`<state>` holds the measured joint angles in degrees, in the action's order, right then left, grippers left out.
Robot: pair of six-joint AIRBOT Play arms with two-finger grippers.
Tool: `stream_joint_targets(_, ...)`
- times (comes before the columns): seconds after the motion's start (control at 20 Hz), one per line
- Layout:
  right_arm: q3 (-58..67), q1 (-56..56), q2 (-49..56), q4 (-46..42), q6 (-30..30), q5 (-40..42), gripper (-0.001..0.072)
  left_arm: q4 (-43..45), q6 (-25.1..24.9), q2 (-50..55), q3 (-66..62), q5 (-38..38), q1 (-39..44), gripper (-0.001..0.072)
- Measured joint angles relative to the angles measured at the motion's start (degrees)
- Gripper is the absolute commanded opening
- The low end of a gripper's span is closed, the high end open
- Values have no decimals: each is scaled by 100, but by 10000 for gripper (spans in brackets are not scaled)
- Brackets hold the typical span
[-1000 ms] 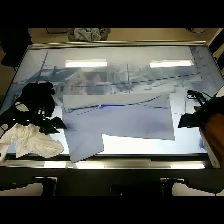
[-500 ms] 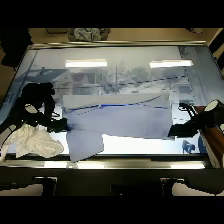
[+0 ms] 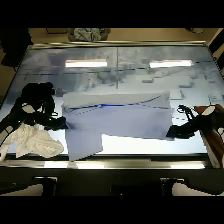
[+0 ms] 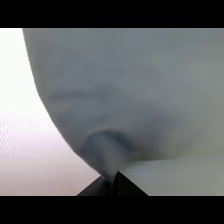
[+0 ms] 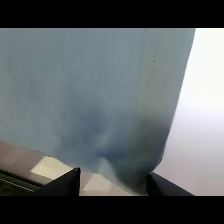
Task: Fold the shirts.
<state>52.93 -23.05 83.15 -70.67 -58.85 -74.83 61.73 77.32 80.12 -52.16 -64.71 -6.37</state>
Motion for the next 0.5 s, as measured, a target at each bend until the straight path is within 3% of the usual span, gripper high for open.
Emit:
stream_joint_targets(0.1, -96, 7, 87, 173, -7, 31, 50, -17, -22, -22, 0, 0, 4, 32)
stream_joint_targets(0.3, -35, 13, 131, 273, 116, 61, 50, -17, -111, -68, -221, -144, -37, 29)
stream_joint_targets(0.5, 1121, 24, -619, 254, 566, -92, 48, -17, -170, -741, -1377, -356, -83, 28)
